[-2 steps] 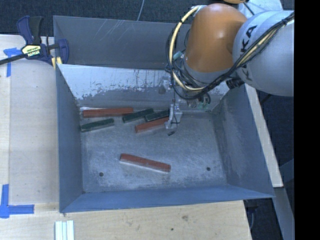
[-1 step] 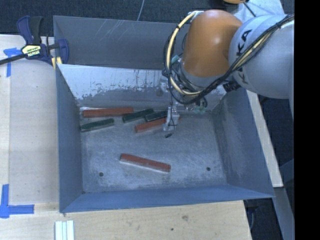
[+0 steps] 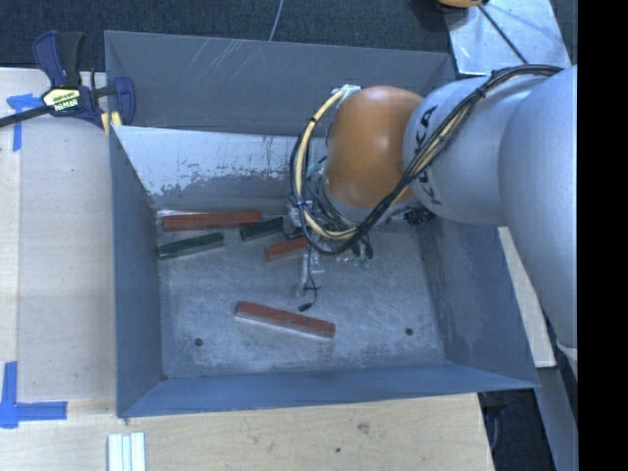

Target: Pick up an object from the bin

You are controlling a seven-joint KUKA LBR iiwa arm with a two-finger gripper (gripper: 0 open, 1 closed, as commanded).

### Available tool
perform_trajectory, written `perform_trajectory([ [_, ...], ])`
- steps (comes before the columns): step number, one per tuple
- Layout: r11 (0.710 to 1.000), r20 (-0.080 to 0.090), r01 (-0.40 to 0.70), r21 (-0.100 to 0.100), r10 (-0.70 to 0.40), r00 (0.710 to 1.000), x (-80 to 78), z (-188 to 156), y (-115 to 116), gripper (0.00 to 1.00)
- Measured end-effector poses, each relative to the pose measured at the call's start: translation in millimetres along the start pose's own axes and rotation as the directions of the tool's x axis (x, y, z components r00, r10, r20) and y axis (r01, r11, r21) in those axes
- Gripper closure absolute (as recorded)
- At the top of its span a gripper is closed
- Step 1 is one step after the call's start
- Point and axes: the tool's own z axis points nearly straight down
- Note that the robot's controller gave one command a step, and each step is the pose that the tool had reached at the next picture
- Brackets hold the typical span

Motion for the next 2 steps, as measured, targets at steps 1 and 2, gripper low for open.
perform_trajectory([
  [1, 0.972, 0.006, -0.235, -0.002, 0.235, 0.972, -29.5, 19.3, 8.5, 1.00],
  [2, 0.972, 0.006, -0.235, -0.002, 0.235, 0.972, -29.5, 19.3, 8.5, 1.00],
])
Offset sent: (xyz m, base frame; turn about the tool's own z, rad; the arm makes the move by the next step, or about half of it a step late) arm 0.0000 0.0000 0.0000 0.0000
